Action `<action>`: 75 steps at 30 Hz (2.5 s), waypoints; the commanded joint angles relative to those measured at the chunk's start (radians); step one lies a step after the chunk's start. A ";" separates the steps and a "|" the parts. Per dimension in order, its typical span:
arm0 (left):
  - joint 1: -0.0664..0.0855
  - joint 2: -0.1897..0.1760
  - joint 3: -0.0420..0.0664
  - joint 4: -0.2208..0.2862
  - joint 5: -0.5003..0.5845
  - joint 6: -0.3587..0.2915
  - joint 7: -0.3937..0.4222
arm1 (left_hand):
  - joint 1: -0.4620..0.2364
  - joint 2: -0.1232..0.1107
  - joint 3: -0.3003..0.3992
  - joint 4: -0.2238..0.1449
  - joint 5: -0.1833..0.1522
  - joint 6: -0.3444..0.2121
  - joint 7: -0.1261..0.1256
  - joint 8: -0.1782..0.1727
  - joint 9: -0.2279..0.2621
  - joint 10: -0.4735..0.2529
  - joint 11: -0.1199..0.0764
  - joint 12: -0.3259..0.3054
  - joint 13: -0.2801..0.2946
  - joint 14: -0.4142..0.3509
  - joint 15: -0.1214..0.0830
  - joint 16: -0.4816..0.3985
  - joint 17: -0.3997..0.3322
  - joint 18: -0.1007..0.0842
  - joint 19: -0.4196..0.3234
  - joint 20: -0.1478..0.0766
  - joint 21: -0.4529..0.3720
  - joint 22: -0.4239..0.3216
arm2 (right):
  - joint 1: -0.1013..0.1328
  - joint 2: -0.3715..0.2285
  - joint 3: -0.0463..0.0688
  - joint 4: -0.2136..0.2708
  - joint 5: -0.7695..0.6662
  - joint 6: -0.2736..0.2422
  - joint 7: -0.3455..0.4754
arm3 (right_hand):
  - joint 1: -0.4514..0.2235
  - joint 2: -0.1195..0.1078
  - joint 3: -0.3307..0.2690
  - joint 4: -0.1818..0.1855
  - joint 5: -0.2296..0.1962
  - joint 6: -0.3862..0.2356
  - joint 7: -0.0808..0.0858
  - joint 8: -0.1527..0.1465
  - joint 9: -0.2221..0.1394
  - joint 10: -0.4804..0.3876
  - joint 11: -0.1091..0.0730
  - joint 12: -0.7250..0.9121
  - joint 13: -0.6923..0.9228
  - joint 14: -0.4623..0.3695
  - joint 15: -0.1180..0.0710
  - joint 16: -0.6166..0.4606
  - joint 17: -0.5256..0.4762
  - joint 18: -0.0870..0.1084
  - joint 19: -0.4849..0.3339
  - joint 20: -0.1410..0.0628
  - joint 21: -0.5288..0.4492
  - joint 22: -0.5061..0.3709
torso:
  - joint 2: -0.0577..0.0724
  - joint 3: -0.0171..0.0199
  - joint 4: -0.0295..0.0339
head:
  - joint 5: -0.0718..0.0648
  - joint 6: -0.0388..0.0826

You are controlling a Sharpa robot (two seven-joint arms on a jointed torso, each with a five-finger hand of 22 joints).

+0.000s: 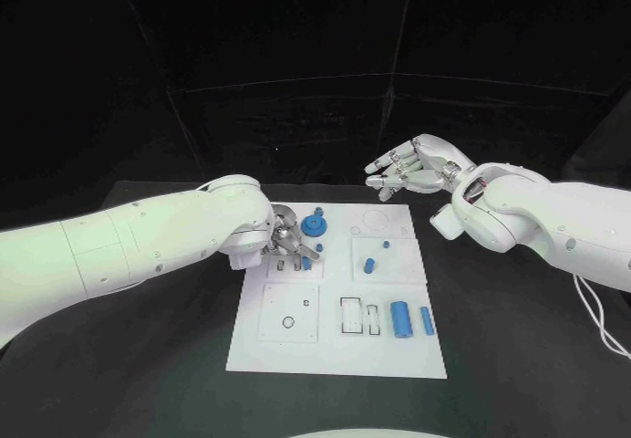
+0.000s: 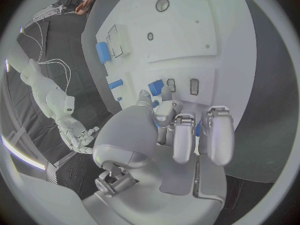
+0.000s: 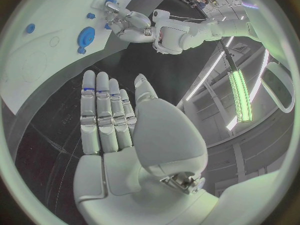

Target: Assemble the parts on the task board

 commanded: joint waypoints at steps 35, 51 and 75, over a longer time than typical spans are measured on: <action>0.001 -0.006 -0.002 -0.003 -0.024 -0.023 0.017 | -0.104 -0.066 0.002 0.045 -0.003 -0.008 -0.003 0.008 0.041 0.010 -0.007 0.012 0.012 0.106 -0.008 0.003 0.263 -0.008 0.029 -0.007 0.001 0.081 | 0.002 0.007 0.001 -0.015 -0.014 -0.008 -0.002 | 0.011 0.010 -0.016 -0.008 0.015 -0.013 0.009 0.004 0.000 -0.043 0.013 0.000 -0.022 -0.028 0.016 -0.029 -0.008 0.004 0.001 0.014 -0.046 -0.027 | 0.000 0.0004 0.0007 | 0.008 -0.006; 0.001 -0.012 -0.002 0.003 -0.022 0.025 0.017 | -0.128 -0.043 -0.022 0.062 -0.003 0.011 -0.010 0.013 0.049 0.035 -0.014 0.038 0.043 0.106 -0.013 0.003 0.263 -0.009 0.032 -0.011 0.005 0.089 | 0.002 0.012 0.000 -0.022 -0.013 -0.001 -0.004 | 0.009 0.011 -0.018 -0.007 0.016 -0.014 0.010 0.005 0.001 -0.044 0.014 0.000 -0.023 -0.029 0.017 -0.031 -0.008 0.004 0.001 0.015 -0.049 -0.029 | -0.001 0.0006 0.0003 | 0.009 -0.008; 0.001 -0.014 -0.002 0.008 0.050 0.030 0.021 | -0.155 -0.003 -0.037 0.065 -0.003 0.020 -0.013 0.002 0.048 0.044 -0.017 0.047 0.055 0.106 -0.016 0.003 0.263 -0.010 0.034 -0.014 0.007 0.095 | 0.002 0.016 0.000 -0.028 -0.013 0.001 -0.004 | 0.008 0.011 -0.018 -0.007 0.016 -0.014 0.010 0.005 0.001 -0.045 0.014 0.000 -0.024 -0.029 0.017 -0.031 -0.008 0.004 0.001 0.015 -0.049 -0.029 | -0.001 0.0005 -0.0003 | 0.010 -0.013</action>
